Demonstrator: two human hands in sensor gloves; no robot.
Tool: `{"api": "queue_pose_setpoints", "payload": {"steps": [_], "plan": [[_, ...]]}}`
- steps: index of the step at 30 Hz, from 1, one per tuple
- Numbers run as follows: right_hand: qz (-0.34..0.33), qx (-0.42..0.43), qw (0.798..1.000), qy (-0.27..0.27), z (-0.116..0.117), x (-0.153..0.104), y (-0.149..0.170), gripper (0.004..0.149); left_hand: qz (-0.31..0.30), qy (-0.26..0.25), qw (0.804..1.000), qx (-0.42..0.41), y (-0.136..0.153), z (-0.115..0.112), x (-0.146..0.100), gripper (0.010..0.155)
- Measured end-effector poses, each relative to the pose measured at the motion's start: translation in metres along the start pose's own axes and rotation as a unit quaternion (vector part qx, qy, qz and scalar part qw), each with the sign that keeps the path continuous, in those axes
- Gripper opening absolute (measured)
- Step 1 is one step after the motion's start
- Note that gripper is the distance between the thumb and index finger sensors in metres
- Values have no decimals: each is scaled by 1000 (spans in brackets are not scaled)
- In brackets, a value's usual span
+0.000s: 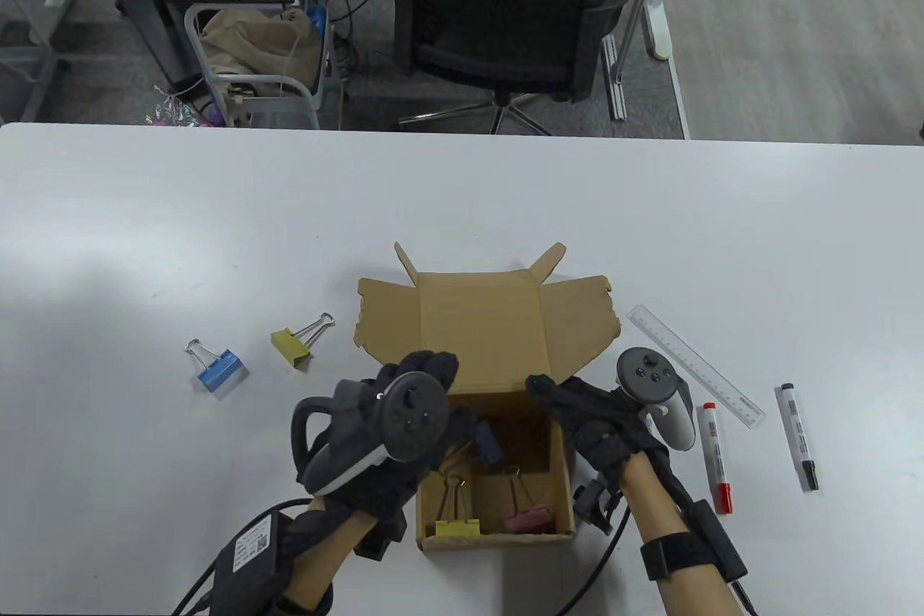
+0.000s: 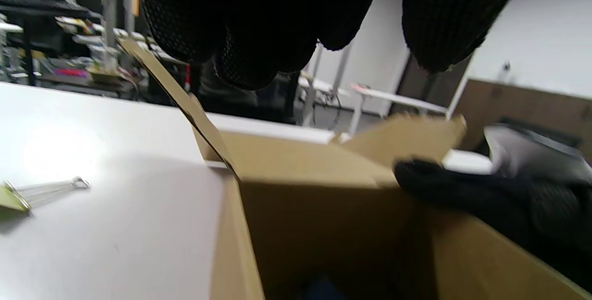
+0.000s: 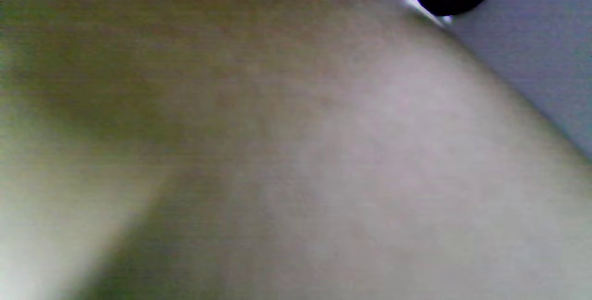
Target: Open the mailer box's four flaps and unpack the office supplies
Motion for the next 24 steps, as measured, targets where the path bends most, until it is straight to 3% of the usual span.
{"api": "queue_pose_setpoints", "payload": {"steps": [7,13,17,22,24], "plan": [[1,0,1000,-1,0,0,0,63,12,105,994,41,-10,-61,19,63],[0,-2,1000,-2,-1,1,0,63,43,138,985,93,-16,-94,27,62],[-1,-1,1000,-3,-1,1,-1,63,80,172,972,140,-16,-116,33,69],[-1,-4,1000,-4,-1,2,-1,63,94,151,966,186,-14,-131,38,72],[-1,-5,1000,-4,-1,2,-1,63,105,176,960,192,-8,-139,41,73]]}}
Point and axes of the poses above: the tracker on the back of each hand, its own y axis roughly to the little-finger side, its own x axis roughly from the wrist to the fingertips, z = x × y, the point moved 2 cm from there along x, roughly from the wrist to the fingertips, and after that the axes turned 13 degrees about -x, right-handed, at the moved point
